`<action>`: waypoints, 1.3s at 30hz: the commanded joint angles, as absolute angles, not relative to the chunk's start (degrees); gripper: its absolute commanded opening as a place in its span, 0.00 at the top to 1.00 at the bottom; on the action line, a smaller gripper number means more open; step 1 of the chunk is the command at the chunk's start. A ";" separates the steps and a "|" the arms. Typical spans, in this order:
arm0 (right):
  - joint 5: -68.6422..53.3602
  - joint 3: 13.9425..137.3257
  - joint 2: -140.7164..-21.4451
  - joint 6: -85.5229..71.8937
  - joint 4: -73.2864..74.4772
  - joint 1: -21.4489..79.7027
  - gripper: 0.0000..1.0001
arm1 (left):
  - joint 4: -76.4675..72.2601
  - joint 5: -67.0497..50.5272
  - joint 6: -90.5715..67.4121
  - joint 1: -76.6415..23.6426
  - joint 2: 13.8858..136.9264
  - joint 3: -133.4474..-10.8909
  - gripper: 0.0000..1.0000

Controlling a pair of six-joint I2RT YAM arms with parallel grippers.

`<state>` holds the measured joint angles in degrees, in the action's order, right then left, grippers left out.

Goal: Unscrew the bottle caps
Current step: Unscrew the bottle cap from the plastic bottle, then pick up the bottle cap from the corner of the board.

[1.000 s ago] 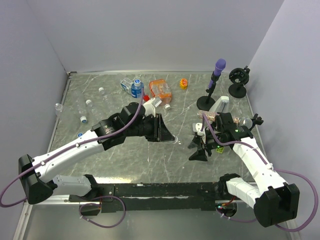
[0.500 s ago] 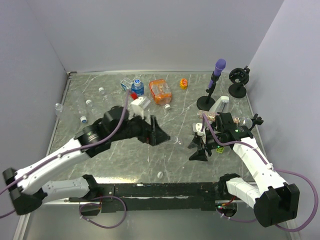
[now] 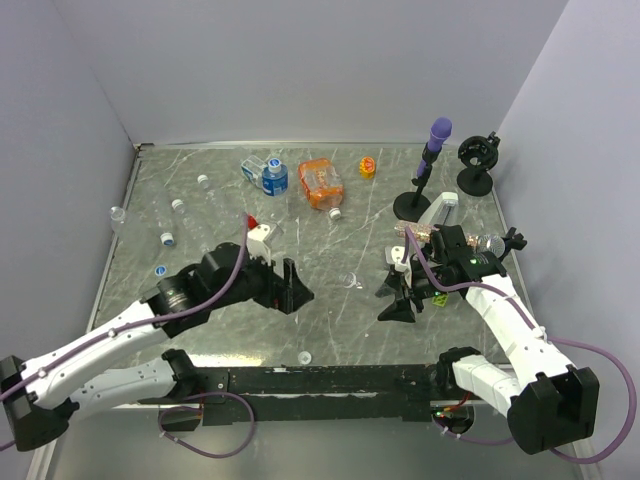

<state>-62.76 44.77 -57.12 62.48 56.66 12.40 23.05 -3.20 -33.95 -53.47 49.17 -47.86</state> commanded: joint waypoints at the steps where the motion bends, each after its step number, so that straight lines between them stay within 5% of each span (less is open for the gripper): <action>1: -64.07 46.23 -56.43 63.98 55.99 12.74 0.87 | 32.68 -1.84 -43.14 -53.17 54.92 -45.45 0.11; 6: -64.34 46.32 -56.34 64.07 56.07 12.74 0.87 | 31.65 -4.48 -48.68 -56.15 57.56 -39.21 0.42; 25: -63.98 46.41 -56.60 63.90 56.07 12.74 0.87 | 27.86 -0.18 -51.06 -67.50 82.52 -45.70 0.54; 39: -63.81 46.32 -56.25 63.81 55.99 12.74 0.87 | 40.50 9.39 -53.25 -69.61 88.25 -49.48 0.99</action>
<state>-62.37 44.77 -57.12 62.48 56.66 12.40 32.82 2.44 -50.96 -69.36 89.10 -48.88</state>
